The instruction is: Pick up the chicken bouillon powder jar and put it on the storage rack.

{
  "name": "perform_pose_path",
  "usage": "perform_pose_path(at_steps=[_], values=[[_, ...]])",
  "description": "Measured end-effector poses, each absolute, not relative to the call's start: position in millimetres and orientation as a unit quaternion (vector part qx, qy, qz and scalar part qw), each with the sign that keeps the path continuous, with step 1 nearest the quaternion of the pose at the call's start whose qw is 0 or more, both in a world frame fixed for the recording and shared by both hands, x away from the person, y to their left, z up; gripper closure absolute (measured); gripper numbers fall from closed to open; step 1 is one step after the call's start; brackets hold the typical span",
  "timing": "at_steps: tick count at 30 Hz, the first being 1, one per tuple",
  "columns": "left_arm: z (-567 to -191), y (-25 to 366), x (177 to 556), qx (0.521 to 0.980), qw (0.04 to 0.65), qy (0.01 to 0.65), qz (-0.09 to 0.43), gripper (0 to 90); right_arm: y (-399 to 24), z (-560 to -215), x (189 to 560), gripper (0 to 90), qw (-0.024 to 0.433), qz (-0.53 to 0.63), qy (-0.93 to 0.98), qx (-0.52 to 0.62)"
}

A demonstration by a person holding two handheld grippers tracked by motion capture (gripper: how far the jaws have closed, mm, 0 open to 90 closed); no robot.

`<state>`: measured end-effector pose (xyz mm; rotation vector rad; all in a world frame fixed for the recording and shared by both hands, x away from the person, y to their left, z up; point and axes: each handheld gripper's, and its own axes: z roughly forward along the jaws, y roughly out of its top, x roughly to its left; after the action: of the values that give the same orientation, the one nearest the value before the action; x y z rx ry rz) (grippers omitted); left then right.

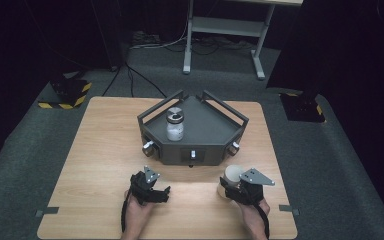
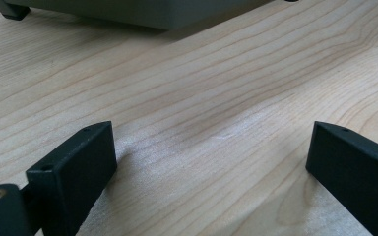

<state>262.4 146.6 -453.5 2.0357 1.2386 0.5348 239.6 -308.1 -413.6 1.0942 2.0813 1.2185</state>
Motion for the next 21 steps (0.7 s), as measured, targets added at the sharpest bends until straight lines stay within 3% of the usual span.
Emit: perform_pose_path(at_steps=[21], values=[[-453.5,146.6,262.3,0.783,0.343,0.476,0.206,5.0,-313.9,-360.9,251.2,35.6,0.243,0.454,0.771,0.373]])
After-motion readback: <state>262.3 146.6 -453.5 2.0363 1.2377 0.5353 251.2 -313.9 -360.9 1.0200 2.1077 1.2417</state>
